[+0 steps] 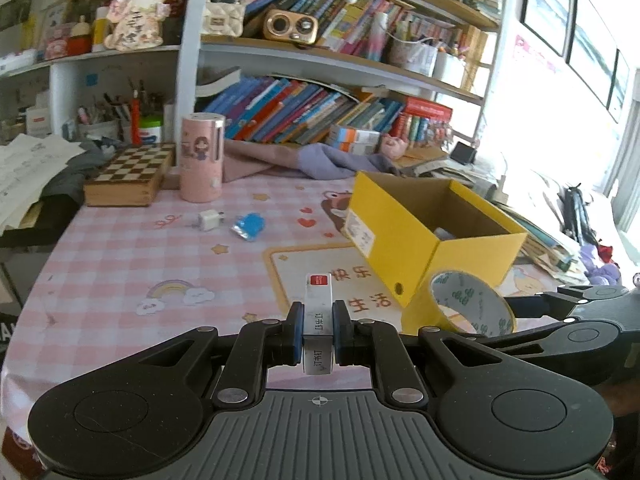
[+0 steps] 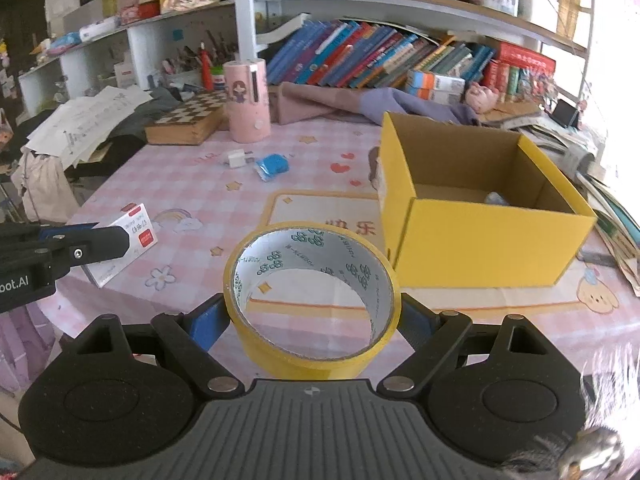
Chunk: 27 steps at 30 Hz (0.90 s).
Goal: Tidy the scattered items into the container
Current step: 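Lift and carry the tape roll and white box toward the yellow box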
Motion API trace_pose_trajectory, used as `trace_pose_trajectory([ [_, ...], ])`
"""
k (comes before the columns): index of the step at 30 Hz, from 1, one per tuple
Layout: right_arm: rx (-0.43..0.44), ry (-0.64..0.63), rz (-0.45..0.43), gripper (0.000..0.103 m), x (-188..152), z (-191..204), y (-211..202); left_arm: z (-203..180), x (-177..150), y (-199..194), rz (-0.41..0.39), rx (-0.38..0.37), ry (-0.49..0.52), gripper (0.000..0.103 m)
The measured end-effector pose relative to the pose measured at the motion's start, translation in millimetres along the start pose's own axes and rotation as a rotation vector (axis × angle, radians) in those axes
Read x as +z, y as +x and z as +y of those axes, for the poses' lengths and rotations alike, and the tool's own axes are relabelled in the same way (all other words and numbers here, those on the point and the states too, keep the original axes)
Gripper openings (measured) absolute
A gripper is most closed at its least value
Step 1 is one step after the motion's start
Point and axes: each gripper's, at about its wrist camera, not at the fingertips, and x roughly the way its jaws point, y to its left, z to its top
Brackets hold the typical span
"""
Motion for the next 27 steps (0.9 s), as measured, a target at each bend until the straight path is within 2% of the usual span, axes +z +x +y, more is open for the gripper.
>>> trace_pose_trajectory([
  [27,-0.238,0.204,-0.009,0.087,-41,-82,-53,-89,9,39,0.034,-0.265,0.174,0.013],
])
